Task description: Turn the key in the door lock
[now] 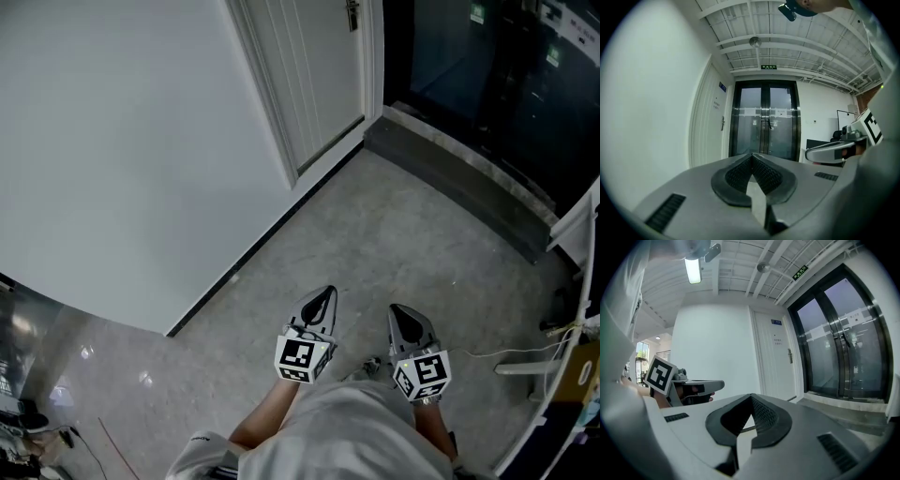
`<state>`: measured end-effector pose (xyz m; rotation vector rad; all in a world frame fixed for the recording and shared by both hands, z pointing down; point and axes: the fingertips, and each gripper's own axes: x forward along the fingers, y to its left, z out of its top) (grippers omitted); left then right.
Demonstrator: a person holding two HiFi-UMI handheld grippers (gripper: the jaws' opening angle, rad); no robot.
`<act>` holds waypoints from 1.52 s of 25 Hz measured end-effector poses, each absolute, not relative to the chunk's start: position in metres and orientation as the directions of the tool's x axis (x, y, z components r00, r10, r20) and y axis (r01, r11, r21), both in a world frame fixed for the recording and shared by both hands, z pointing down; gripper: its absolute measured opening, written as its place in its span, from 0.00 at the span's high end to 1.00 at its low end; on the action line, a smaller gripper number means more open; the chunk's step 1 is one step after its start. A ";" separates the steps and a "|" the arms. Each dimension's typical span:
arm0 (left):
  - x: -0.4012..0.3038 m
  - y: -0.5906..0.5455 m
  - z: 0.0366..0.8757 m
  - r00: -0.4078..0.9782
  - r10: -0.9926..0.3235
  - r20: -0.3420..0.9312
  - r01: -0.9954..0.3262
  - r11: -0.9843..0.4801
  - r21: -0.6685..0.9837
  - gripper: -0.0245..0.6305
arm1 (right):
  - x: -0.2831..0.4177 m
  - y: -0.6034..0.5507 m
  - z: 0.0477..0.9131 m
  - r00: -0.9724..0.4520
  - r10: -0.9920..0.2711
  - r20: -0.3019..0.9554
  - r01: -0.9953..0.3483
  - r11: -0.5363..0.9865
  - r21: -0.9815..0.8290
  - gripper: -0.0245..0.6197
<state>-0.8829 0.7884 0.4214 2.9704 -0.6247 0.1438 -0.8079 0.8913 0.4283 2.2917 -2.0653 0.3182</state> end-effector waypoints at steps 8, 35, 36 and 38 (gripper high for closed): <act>-0.790 0.756 0.416 0.902 -0.421 0.094 -0.429 -0.899 0.085 0.95 | -0.697 0.864 0.430 0.168 -0.968 0.187 -0.974 -0.193 -0.119 0.98; -0.546 0.498 0.422 0.953 -0.286 0.096 -0.293 -0.953 0.077 0.95 | -0.445 0.640 0.429 0.427 -0.878 0.215 -0.873 -0.462 -0.153 0.98; -0.543 0.490 0.424 0.951 -0.290 0.106 -0.299 -0.950 0.085 0.95 | -0.444 0.633 0.429 0.422 -0.880 0.217 -0.876 -0.458 -0.152 0.98; -0.534 0.479 0.423 0.951 -0.289 0.108 -0.299 -0.949 0.098 0.95 | -0.441 0.622 0.431 0.412 -0.882 0.230 -0.882 -0.449 -0.144 0.98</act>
